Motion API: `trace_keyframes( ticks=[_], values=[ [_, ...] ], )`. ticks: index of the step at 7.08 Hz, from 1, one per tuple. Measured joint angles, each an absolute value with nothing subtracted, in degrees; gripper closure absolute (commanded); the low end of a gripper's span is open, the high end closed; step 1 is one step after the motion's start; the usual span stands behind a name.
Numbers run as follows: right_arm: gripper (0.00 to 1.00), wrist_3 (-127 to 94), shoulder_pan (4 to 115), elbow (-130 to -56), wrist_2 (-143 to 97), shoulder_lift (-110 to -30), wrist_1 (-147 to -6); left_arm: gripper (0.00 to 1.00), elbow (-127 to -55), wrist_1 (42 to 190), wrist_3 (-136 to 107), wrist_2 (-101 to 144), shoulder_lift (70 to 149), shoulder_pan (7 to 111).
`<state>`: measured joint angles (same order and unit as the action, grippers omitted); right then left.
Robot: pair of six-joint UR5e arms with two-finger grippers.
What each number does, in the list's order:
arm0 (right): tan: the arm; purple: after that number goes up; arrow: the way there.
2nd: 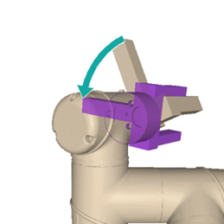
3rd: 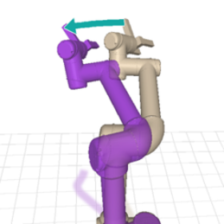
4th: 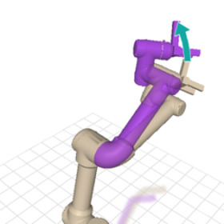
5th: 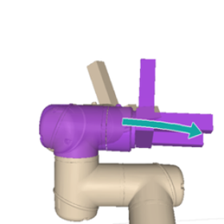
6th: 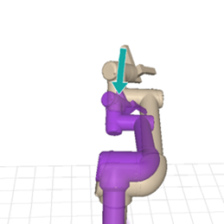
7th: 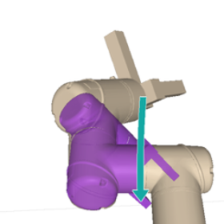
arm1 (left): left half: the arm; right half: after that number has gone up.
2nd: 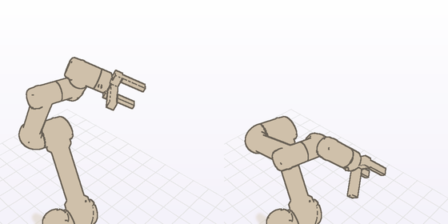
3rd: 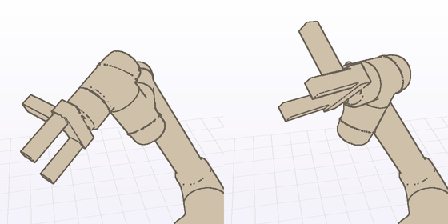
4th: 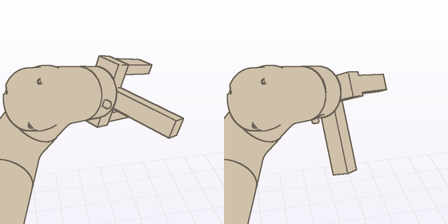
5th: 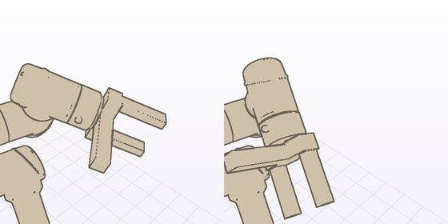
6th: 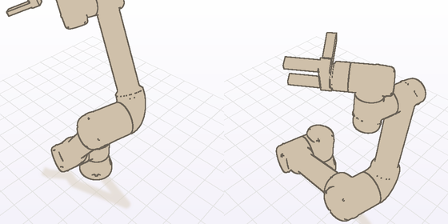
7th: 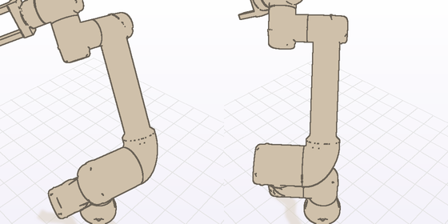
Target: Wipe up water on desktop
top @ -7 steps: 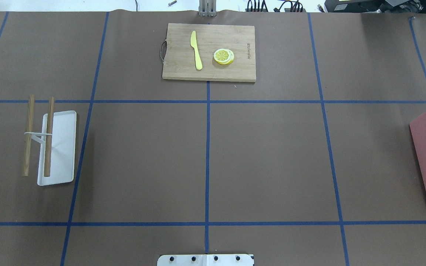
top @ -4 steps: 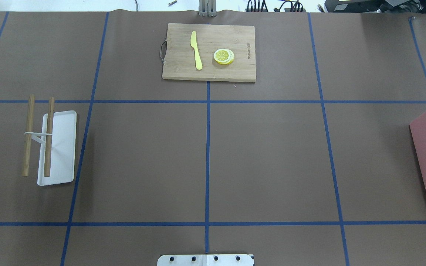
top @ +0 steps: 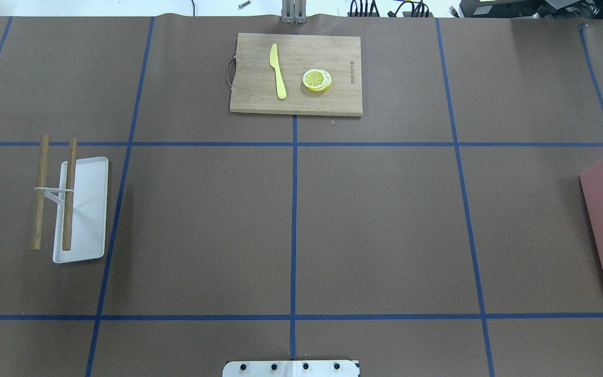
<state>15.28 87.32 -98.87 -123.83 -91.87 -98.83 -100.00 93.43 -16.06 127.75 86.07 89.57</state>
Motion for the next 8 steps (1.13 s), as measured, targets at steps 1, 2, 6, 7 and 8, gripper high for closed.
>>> trace_keyframes(
  ticks=[1, 2, 6, 7, 8],
  values=[
    [0.00, 12.46, 88.48, -97.43, -124.58, -91.33, -95.21, 0.02, -99.71, 93.30, -16.02, 127.72, 86.25, 89.58],
    [0.00, 9.27, 89.55, -96.89, -127.16, -90.90, -93.68, 0.02, -99.26, 93.28, -16.02, 127.77, 86.25, 89.58],
    [0.00, 2.40, 90.83, -94.49, -134.54, -89.40, -92.91, 0.02, -96.98, 93.44, -16.41, 128.36, 86.73, 89.35],
    [0.00, -1.23, 90.89, -93.86, -134.66, -89.45, -92.90, 0.02, -96.70, 93.41, -16.53, 128.39, 86.86, 89.32],
    [0.00, -3.31, 90.93, -93.14, -134.76, -89.98, -92.90, 0.02, -96.57, 93.37, -16.63, 128.39, 86.87, 89.30]
  ],
)
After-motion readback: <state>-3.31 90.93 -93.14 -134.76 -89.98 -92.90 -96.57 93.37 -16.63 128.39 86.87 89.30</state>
